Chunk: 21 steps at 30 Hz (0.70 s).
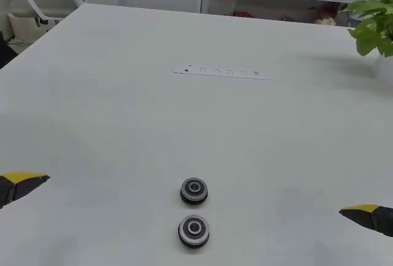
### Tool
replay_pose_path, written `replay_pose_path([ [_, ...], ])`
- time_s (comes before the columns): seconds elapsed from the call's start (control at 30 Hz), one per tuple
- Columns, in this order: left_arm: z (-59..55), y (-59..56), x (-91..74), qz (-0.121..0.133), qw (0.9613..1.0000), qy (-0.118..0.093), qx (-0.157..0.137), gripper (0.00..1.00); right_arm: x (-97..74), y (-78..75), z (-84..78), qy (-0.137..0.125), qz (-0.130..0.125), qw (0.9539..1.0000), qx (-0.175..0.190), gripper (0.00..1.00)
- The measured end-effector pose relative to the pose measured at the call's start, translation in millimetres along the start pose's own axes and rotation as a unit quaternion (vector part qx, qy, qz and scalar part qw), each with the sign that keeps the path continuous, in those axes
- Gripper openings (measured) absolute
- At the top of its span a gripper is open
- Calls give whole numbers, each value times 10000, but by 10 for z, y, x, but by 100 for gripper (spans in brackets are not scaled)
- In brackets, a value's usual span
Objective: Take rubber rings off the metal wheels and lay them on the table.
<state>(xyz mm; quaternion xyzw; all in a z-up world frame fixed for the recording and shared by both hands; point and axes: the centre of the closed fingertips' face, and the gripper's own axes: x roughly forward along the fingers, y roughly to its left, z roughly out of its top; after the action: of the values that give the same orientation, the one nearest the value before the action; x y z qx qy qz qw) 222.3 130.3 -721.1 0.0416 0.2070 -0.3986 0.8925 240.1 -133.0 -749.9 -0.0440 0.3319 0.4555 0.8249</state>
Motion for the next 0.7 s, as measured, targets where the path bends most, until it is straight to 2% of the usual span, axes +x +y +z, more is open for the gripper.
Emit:
replay_pose_path([
  [0.43,19,3,8,-121,9998,63,148,100,19,8,131,-64,65,9998,-154,93],
  [0.7,102,20,18,-246,9990,105,348,100,27,-3,287,-232,99,9994,-230,93],
])
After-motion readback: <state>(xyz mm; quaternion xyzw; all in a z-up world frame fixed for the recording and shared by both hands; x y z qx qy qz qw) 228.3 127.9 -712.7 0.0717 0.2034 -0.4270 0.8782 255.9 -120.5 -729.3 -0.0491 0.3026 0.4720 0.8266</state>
